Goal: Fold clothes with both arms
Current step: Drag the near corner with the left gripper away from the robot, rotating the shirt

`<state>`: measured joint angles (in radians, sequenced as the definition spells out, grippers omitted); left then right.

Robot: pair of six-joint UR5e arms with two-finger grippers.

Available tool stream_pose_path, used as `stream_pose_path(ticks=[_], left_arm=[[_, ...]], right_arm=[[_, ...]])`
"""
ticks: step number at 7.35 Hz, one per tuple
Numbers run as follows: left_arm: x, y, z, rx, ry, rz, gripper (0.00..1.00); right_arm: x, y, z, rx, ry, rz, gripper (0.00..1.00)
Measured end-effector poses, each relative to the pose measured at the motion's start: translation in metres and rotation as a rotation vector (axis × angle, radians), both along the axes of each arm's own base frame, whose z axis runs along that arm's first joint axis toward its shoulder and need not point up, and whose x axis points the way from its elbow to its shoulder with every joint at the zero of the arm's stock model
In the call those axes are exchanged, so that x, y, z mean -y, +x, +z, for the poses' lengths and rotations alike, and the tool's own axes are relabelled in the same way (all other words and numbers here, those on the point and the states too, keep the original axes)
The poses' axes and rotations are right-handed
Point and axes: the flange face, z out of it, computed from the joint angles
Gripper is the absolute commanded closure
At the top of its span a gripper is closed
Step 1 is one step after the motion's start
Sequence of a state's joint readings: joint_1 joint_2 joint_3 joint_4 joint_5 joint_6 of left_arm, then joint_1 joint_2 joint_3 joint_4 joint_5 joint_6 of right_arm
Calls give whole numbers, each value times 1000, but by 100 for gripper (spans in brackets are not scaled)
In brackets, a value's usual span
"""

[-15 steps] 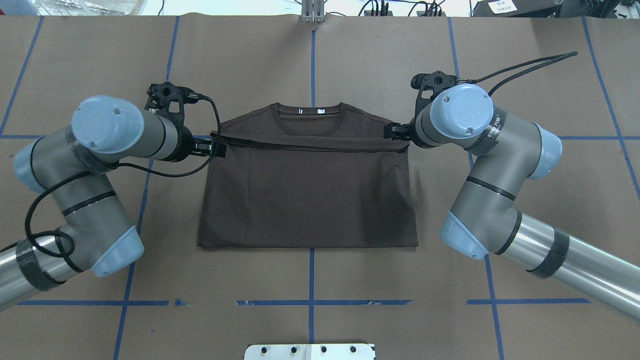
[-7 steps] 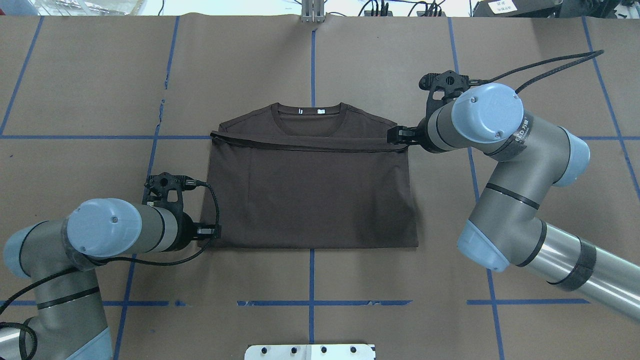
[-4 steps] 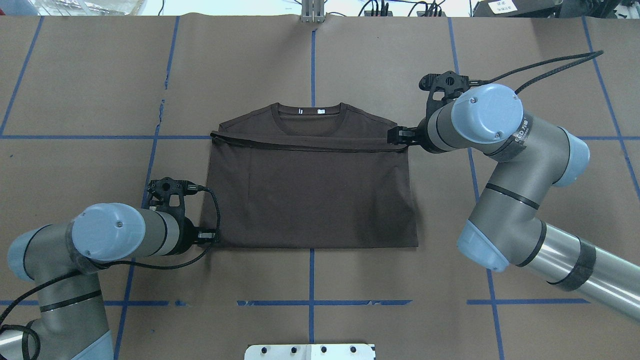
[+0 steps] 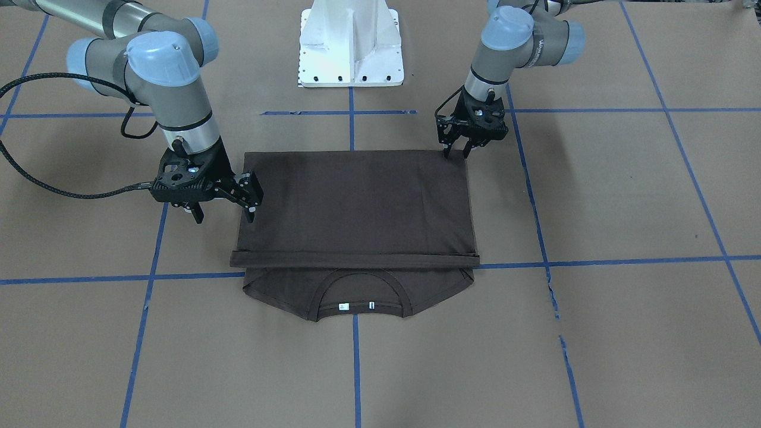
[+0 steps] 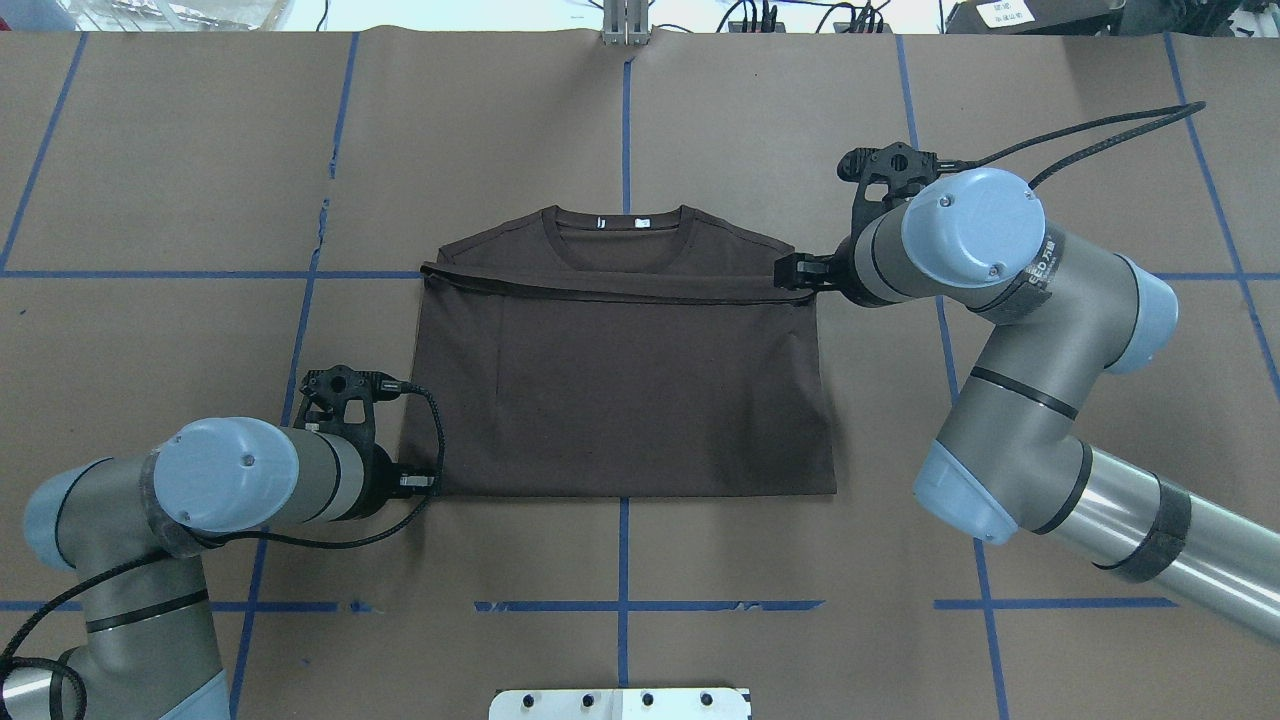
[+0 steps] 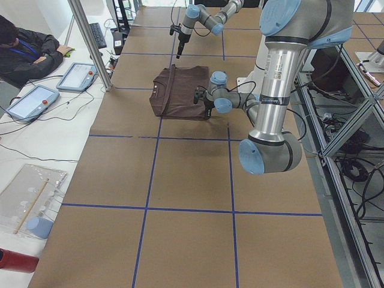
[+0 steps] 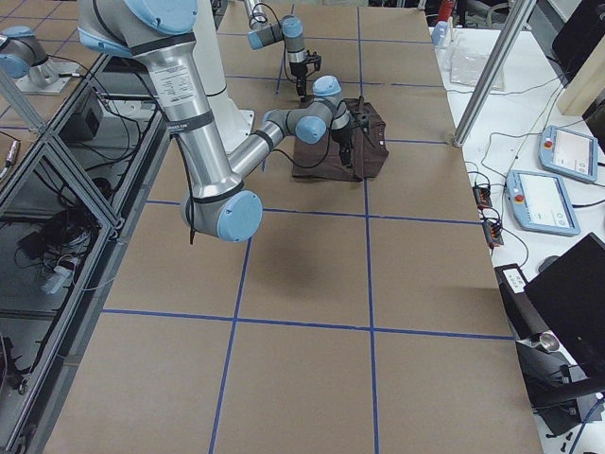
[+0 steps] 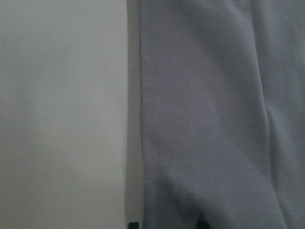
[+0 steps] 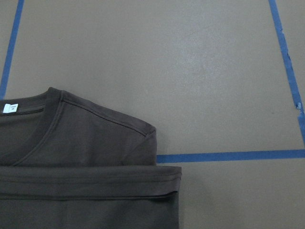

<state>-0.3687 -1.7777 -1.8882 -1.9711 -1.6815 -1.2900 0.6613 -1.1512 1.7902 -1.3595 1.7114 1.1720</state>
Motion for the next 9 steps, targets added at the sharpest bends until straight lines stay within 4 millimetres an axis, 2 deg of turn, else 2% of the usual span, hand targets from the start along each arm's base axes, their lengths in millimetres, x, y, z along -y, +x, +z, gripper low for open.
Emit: stream_pose_path(ticks=[1, 2, 3, 6, 7, 9], left_arm=[[-4, 3, 0, -1, -8, 1, 66], [-9, 6, 0, -2, -14, 6, 92], [-12, 8, 0, -3, -17, 10, 100], [-9, 3, -2, -5, -14, 3, 100], [6, -6, -1, 4, 0, -14, 100], [65, -42, 17, 70, 73, -60, 100]], right_arm=[[0, 0, 0, 0, 0, -1, 0], [0, 0, 1, -1, 0, -1, 0], [0, 0, 1, -2, 0, -1, 0], [0, -1, 1, 0, -3, 1, 0], [-1, -1, 0, 2, -4, 2, 0], [-2, -2, 0, 4, -7, 4, 0]])
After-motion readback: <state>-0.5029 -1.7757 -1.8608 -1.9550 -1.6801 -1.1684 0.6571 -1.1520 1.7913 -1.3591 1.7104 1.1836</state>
